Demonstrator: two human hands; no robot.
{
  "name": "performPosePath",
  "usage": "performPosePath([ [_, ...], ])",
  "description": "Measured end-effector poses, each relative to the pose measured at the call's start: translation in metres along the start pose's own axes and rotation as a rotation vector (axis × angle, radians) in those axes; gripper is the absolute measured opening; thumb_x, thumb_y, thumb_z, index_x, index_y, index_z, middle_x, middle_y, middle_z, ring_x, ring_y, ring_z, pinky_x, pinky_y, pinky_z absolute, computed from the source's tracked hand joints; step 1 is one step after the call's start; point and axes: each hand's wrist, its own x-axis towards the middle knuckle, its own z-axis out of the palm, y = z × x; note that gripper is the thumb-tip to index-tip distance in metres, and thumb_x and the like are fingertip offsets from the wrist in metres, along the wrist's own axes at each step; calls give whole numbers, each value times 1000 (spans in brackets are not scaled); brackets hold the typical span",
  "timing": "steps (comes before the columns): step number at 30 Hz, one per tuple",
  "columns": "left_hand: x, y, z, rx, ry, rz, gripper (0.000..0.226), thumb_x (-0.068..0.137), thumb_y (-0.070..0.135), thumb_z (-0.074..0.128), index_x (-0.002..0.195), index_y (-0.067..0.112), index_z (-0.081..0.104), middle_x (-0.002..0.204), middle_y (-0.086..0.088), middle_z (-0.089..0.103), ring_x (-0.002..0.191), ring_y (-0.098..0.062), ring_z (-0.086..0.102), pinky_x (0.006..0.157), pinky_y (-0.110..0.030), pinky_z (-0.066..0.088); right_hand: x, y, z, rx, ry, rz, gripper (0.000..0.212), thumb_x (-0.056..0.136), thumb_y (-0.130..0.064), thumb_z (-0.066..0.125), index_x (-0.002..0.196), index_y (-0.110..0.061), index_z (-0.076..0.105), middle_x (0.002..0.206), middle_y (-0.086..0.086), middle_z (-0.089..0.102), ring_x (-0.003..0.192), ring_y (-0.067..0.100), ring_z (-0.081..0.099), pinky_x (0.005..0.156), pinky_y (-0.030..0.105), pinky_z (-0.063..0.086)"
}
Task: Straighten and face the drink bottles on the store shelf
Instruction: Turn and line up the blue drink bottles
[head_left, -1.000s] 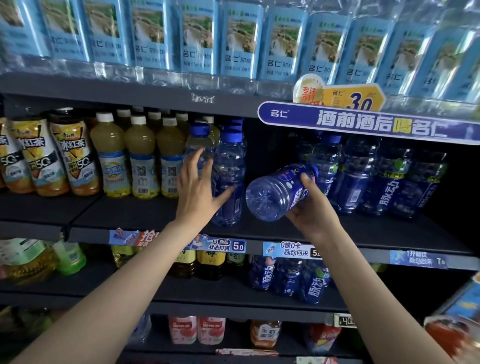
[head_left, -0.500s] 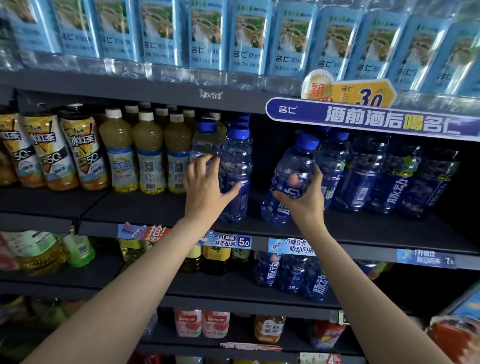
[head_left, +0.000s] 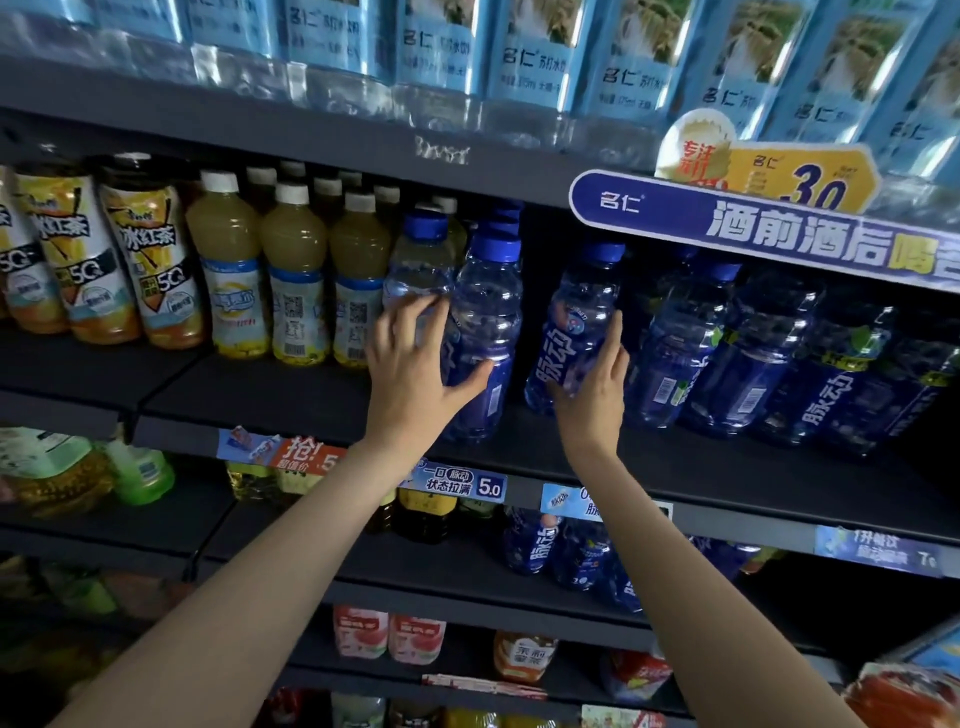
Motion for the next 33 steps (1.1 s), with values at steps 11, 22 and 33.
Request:
performPosePath([
  [11,-9,-18,-14,-235,39,-77,63,84,41,59,135,8,42,133,-13,38,126,-21,35,104,-26,28,77,-5,37,18,-155,338,76,89,-6,59,149,-5,13,136,21,47,122,36,48,95,39,40],
  [22,16,-27,-5,-506,-294,-647,56,81,14,71,128,7,41,122,-4,52,113,-18,50,83,-25,36,-29,-49,10,358,-494,32,70,73,-24,81,129,-8,44,107,-8,54,98,5,51,74,4,35],
  [33,5,-26,-26,-466,-449,-557,67,74,29,78,129,11,45,134,-5,52,122,-21,48,93,-27,38,-25,-18,-15,184,-185,172,67,75,-25,79,123,-1,39,108,13,60,98,28,59,77,30,47],
])
